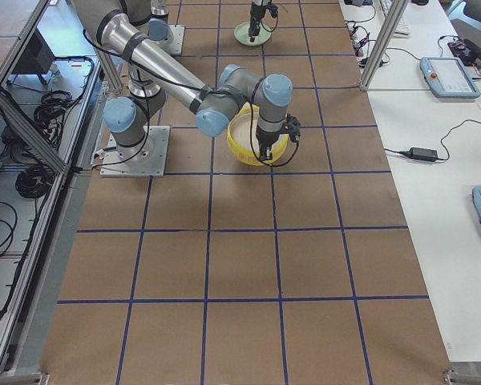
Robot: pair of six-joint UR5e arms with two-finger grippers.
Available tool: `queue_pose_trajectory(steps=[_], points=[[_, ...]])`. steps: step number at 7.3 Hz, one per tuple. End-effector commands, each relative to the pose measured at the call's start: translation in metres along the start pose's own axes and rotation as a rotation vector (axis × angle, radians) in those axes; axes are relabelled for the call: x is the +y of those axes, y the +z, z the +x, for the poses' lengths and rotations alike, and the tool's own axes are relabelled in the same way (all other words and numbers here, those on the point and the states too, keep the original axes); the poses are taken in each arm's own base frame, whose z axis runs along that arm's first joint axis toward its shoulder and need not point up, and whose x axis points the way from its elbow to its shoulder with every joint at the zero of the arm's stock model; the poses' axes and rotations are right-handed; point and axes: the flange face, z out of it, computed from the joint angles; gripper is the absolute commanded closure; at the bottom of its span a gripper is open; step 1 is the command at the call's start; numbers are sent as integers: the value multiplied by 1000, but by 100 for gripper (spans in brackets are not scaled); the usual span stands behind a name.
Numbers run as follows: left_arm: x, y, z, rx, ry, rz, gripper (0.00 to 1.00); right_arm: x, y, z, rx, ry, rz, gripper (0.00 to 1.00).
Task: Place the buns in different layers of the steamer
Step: 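Grasp the white bun on the green plate with the left gripper and lift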
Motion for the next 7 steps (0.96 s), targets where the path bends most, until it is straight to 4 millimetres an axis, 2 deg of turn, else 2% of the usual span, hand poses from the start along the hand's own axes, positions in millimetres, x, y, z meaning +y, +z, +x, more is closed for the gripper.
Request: queue_pose_trajectory(steps=[1,2,3,4,5,6,7], points=[[0,-20,-5,-73,27,25,92,0,-5,1,9,1,5,90],[5,-43,4,-107,33,25,93,1,-7,2,18,-3,5,90],[8,-79,35,-104,4,40,93,1,-9,2,23,-6,6,90],[13,-103,94,-99,12,59,93,2,-7,1,19,3,4,90],[26,-117,160,-50,-32,100,92,2,-8,2,22,-1,5,90],[47,-120,221,13,-66,112,92,2,-7,3,22,-3,9,89],[63,-102,271,95,-58,83,92,1,-7,3,26,-4,13,89]])
